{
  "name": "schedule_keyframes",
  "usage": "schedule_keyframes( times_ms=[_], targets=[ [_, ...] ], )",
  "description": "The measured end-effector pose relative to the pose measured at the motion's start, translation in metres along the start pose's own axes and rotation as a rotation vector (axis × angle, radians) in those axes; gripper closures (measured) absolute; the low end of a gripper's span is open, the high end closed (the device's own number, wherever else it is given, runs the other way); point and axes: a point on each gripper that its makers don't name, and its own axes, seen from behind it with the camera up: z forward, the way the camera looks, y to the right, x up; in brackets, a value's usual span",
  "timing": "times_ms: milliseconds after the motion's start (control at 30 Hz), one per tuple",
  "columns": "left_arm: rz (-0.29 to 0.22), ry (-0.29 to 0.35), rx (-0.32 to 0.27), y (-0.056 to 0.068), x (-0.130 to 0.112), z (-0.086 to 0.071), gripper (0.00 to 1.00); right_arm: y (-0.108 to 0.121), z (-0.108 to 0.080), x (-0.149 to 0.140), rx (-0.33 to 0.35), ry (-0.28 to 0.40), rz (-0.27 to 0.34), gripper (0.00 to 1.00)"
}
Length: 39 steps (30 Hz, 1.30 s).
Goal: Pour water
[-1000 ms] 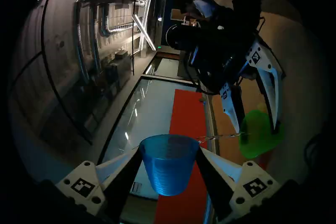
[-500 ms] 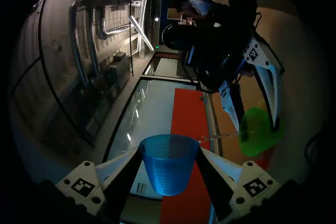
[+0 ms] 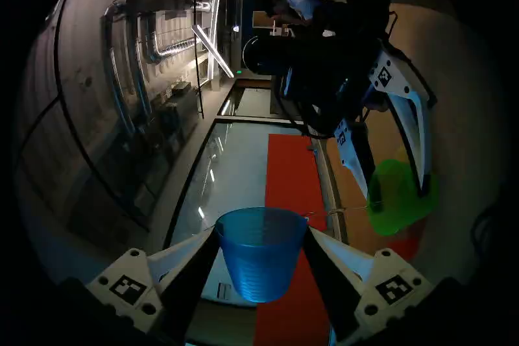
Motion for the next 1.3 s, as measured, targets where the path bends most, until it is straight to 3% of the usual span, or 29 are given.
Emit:
schedule_keyframes(
  times_ms=[900, 1300],
  targets=[
    [0.08, -0.004, 0.017, -0.0089, 0.0043, 0.0006, 0.14, 0.0025, -0.0029, 0.0003, -0.007, 0.0, 0.001, 0.09],
    [0.091, -0.002, 0.018, -0.0077, 0.0059, -0.0002, 0.14, 0.0022, -0.002, 0.001, -0.006, 0.002, 0.002, 0.09]
  ],
)
